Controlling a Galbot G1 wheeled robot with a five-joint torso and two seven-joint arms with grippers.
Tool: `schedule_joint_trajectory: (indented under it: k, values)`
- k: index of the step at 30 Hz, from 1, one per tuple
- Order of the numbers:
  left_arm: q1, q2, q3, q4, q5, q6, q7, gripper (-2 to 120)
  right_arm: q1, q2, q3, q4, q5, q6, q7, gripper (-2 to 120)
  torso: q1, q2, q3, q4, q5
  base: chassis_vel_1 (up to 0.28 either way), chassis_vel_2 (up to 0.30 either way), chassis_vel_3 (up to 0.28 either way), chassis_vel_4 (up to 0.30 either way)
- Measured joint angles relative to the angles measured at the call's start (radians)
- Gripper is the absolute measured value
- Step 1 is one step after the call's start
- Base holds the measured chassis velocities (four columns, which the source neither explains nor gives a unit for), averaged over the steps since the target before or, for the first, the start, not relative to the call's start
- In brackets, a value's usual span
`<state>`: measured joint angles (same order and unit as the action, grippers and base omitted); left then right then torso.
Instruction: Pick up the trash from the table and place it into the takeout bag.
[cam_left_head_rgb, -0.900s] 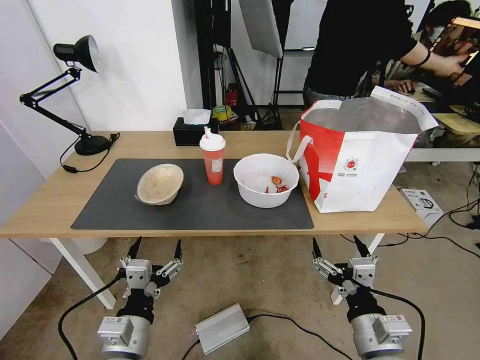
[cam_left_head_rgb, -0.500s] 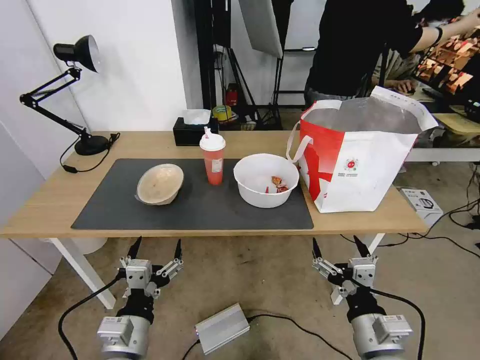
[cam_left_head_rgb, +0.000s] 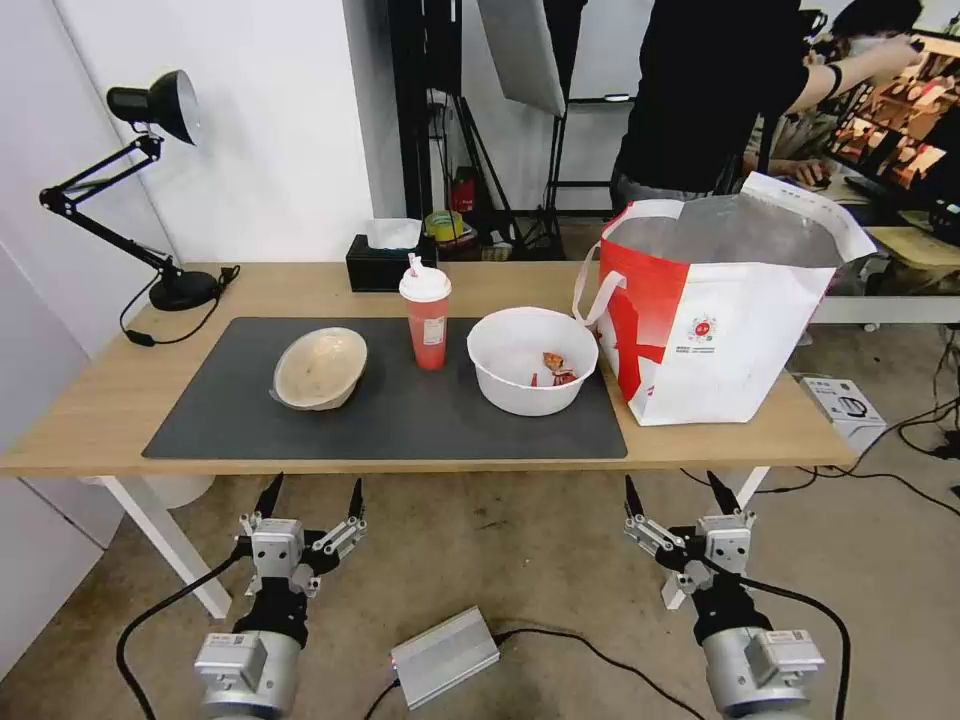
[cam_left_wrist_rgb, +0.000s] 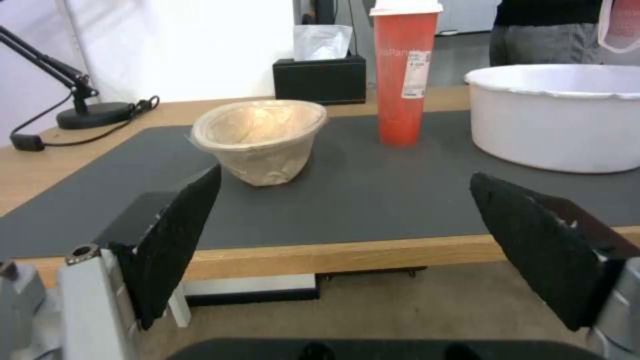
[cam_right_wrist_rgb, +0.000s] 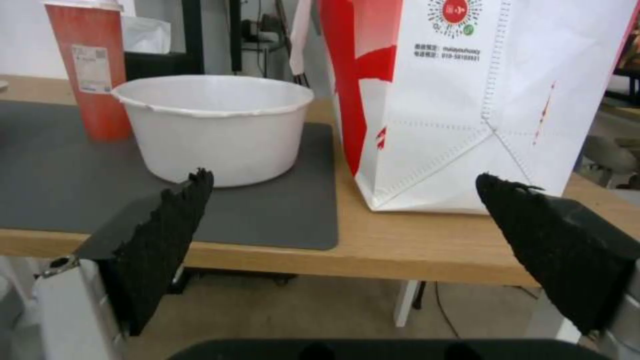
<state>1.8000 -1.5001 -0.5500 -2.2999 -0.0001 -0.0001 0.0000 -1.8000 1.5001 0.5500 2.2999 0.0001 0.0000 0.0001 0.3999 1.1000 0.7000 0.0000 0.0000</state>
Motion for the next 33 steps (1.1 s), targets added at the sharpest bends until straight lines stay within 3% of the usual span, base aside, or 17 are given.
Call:
schedule_joint_trajectory:
  k: [20, 21, 23, 24, 25, 27, 28, 31, 33]
  values:
    - [-0.016, 0.002, -0.006, 0.007, -0.016, 0.019, -0.019, 100, 0.006, -0.006, -0.003, 0.000, 0.003, -0.009, 0.007, 100, 0.000, 0.000, 0.000, 0.0001, 0.0000, 0.000, 0.000, 0.000, 0.000]
    - [-0.043, 0.006, -0.016, 0.021, -0.042, 0.047, -0.057, 100, 0.012, -0.012, -0.007, 0.000, 0.007, -0.018, 0.015, 100, 0.000, 0.000, 0.000, -0.0001, 0.0002, 0.000, 0.000, 0.000, 0.000]
    - [-0.118, 0.018, -0.043, 0.054, -0.100, 0.115, -0.145, 100, 0.065, -0.061, -0.037, 0.000, 0.036, -0.089, 0.077, 100, 0.000, 0.000, 0.000, -0.0003, -0.0003, 0.000, 0.000, 0.000, 0.000]
    - [-0.118, 0.018, -0.043, 0.054, -0.100, 0.115, -0.145, 100, 0.065, -0.061, -0.037, 0.000, 0.036, -0.089, 0.077, 100, 0.000, 0.000, 0.000, -0.0003, -0.0003, 0.000, 0.000, 0.000, 0.000]
    - [-0.132, 0.019, -0.047, 0.060, -0.111, 0.128, -0.161, 100, 0.111, -0.105, -0.063, -0.001, 0.064, -0.153, 0.133, 100, 0.000, 0.000, 0.000, 0.0000, 0.0000, 0.000, 0.000, 0.000, 0.000]
    - [-0.115, 0.027, -0.049, 0.072, -0.094, 0.102, -0.164, 100, 0.200, -0.188, -0.114, -0.002, 0.116, -0.277, 0.242, 100, 0.000, 0.000, 0.000, 0.0000, 0.0001, 0.000, 0.000, 0.000, 0.000]
    - [-0.115, 0.027, -0.049, 0.072, -0.094, 0.102, -0.164, 100, 0.200, -0.188, -0.114, -0.002, 0.116, -0.277, 0.242, 100, 0.000, 0.000, 0.000, 0.0000, 0.0001, 0.000, 0.000, 0.000, 0.000]
    - [-0.084, 0.038, -0.049, 0.081, -0.061, 0.061, -0.157, 100, 0.314, -0.292, -0.176, -0.002, 0.191, -0.424, 0.374, 100, 0.000, 0.000, 0.000, 0.0000, 0.0002, 0.000, 0.000, 0.000, 0.000]
    - [-0.081, 0.039, -0.049, 0.084, -0.055, 0.053, -0.150, 100, 0.331, -0.302, -0.180, 0.004, 0.210, -0.431, 0.385, 100, 0.000, 0.000, 0.000, 0.0002, 0.0002, 0.000, 0.000, 0.000, 0.000]
